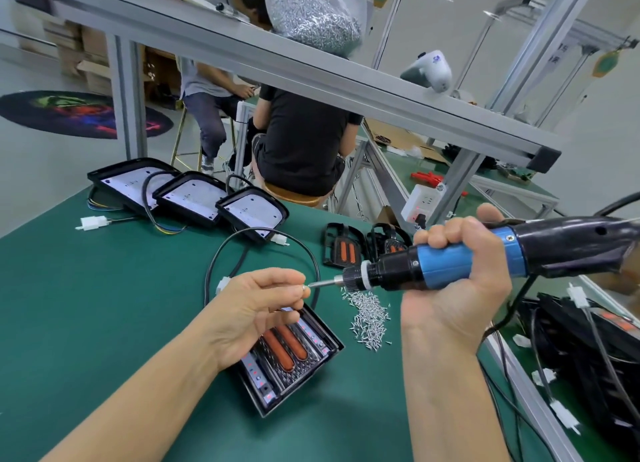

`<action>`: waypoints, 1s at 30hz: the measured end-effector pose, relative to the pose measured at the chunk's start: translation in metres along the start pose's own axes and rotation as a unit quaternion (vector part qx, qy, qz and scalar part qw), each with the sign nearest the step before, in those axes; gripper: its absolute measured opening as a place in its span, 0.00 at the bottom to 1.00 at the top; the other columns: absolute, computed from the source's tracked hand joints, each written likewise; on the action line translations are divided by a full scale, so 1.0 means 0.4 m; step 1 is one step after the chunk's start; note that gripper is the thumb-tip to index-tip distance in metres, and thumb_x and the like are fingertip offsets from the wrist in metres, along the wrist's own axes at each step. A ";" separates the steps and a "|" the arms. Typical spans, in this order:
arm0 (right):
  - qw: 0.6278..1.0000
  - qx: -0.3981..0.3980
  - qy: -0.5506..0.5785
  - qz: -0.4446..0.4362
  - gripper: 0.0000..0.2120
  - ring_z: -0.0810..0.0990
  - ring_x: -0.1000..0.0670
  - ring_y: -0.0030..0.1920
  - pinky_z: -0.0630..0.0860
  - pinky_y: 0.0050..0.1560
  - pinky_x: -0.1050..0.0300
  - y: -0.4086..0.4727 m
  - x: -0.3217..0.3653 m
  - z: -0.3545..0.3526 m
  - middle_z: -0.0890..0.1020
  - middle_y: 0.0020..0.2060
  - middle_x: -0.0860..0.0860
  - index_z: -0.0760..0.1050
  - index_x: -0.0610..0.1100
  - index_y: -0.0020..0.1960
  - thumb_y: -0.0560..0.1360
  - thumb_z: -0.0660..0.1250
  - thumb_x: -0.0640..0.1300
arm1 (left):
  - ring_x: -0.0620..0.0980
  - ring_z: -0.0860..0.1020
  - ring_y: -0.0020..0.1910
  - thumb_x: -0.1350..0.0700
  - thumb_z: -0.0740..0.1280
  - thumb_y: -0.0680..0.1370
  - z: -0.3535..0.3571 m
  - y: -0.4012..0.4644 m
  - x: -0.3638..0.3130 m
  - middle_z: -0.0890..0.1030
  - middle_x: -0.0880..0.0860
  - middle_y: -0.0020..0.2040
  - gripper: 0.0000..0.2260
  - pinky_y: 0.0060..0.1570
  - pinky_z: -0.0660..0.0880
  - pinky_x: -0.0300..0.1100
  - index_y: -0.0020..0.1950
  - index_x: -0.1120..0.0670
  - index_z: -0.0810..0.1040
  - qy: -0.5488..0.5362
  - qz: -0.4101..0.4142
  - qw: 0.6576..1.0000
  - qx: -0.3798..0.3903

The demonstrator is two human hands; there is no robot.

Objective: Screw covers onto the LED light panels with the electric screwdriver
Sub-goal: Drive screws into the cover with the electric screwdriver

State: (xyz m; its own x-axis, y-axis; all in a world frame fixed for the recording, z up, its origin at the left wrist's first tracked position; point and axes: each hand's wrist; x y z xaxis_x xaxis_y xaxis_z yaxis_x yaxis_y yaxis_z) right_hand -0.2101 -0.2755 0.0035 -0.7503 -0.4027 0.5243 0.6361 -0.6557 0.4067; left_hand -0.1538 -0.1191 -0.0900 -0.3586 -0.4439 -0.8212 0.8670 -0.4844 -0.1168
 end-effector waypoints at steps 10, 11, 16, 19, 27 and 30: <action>1.000 0.007 0.002 0.008 0.10 0.71 0.54 0.26 0.73 0.35 0.61 -0.005 0.005 -0.004 0.72 0.26 0.54 0.71 0.46 0.46 0.66 0.62 0.35 | 0.47 0.79 0.32 0.64 0.72 0.61 0.017 -0.008 0.001 0.82 0.56 0.36 0.06 0.30 0.78 0.36 0.36 0.57 0.85 0.003 -0.002 1.000 -0.001; 1.000 0.009 0.001 0.007 0.10 0.71 0.55 0.26 0.73 0.35 0.62 -0.005 0.006 -0.005 0.72 0.26 0.54 0.71 0.46 0.46 0.67 0.62 0.35 | 0.47 0.80 0.32 0.64 0.72 0.61 0.018 -0.009 0.002 0.83 0.57 0.36 0.06 0.31 0.78 0.37 0.36 0.57 0.85 0.004 -0.002 1.000 -0.001; 1.000 0.010 -0.004 0.002 0.10 0.71 0.54 0.26 0.73 0.35 0.61 -0.006 0.008 -0.010 0.72 0.26 0.54 0.71 0.46 0.46 0.67 0.62 0.35 | 0.47 0.79 0.32 0.65 0.72 0.62 0.022 -0.009 0.005 0.83 0.57 0.37 0.06 0.31 0.78 0.37 0.37 0.57 0.85 0.000 -0.003 1.000 -0.005; 1.000 0.009 -0.001 0.000 0.11 0.71 0.54 0.26 0.73 0.35 0.61 -0.005 0.008 -0.014 0.71 0.26 0.53 0.71 0.46 0.47 0.66 0.63 0.35 | 0.47 0.79 0.32 0.64 0.72 0.61 0.025 -0.009 0.007 0.83 0.57 0.37 0.07 0.30 0.78 0.37 0.37 0.57 0.85 0.002 0.000 1.000 -0.008; 1.000 0.019 -0.013 -0.004 0.11 0.71 0.54 0.26 0.73 0.36 0.60 -0.008 -0.009 -0.013 0.71 0.26 0.53 0.71 0.45 0.47 0.66 0.62 0.34 | 0.47 0.79 0.32 0.65 0.71 0.63 0.015 -0.003 0.016 0.82 0.57 0.36 0.06 0.33 0.78 0.37 0.38 0.59 0.85 -0.007 0.014 1.000 -0.014; 1.000 0.023 -0.018 -0.001 0.11 0.71 0.54 0.27 0.73 0.37 0.60 -0.005 -0.031 -0.010 0.72 0.26 0.54 0.71 0.46 0.47 0.66 0.63 0.34 | 0.46 0.78 0.32 0.64 0.71 0.65 0.004 -0.002 0.015 0.81 0.56 0.35 0.07 0.35 0.78 0.37 0.41 0.60 0.86 0.005 0.034 0.999 -0.012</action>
State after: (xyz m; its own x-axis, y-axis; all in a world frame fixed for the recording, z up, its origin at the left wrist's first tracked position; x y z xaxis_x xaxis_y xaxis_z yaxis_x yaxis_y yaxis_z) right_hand -0.2027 -0.2716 -0.0068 -0.7444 -0.3777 0.5507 0.6434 -0.6261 0.4405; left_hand -0.1571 -0.1224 -0.0938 -0.2953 -0.4667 -0.8337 0.8972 -0.4353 -0.0741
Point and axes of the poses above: each hand's wrist, its own y-axis towards the middle knuckle, its own z-axis out of the palm, x = y × z
